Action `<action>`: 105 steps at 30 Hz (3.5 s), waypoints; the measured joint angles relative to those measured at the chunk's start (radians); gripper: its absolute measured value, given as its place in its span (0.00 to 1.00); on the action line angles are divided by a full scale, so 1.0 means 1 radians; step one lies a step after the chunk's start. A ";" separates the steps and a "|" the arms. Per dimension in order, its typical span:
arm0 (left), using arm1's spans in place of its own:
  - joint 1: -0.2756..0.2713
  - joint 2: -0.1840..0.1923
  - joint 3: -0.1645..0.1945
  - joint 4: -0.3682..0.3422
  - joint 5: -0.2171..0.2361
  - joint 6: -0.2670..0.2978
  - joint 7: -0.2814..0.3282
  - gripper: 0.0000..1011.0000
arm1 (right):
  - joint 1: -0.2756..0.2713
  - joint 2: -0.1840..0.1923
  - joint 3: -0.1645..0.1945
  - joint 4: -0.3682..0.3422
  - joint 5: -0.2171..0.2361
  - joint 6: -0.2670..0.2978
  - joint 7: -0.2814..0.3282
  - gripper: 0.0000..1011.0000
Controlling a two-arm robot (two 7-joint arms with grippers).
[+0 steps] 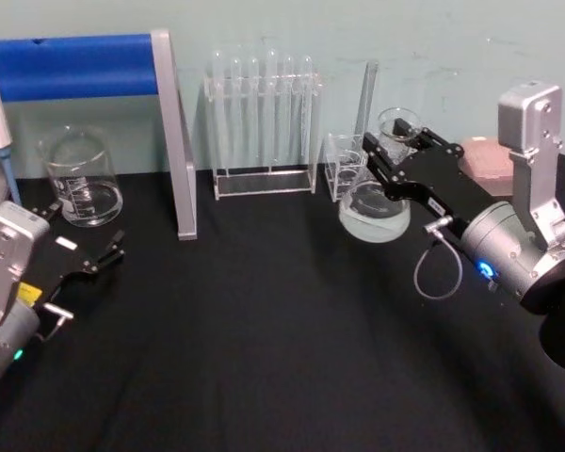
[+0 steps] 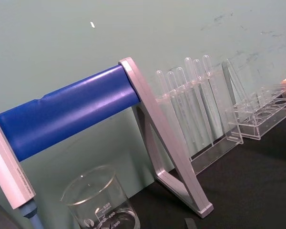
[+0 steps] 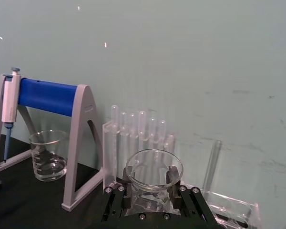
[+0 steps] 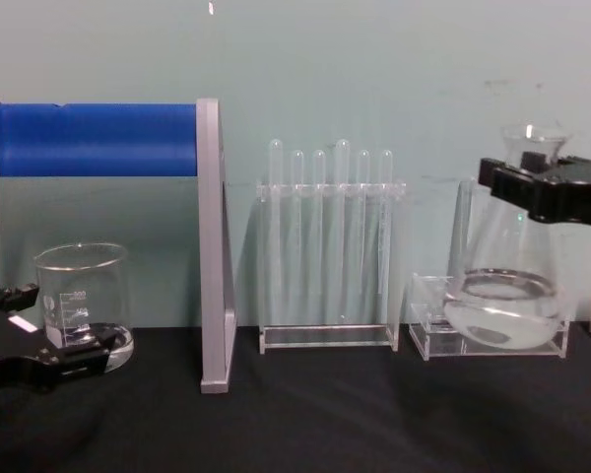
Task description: Grasp the erlenmeyer flask with one hand, shake it three times, then place it back.
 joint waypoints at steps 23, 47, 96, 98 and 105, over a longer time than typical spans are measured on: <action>0.000 0.000 0.000 0.000 0.000 0.000 0.000 0.99 | 0.004 -0.036 -0.091 -0.014 -0.010 0.009 0.075 0.45; 0.000 0.000 0.000 0.000 0.000 0.000 0.000 0.99 | 0.008 -0.026 -0.287 -0.073 0.012 0.021 0.182 0.45; 0.000 0.000 0.000 0.000 0.000 0.000 0.000 0.99 | 0.006 0.016 -0.058 -0.021 0.007 0.000 0.018 0.45; 0.000 0.000 0.000 0.000 0.000 0.000 0.000 0.99 | 0.000 0.015 -0.037 -0.017 0.005 -0.001 0.008 0.45; 0.000 0.000 0.000 0.000 0.000 0.000 0.000 0.99 | -0.015 0.010 0.014 -0.012 0.000 -0.001 -0.010 0.45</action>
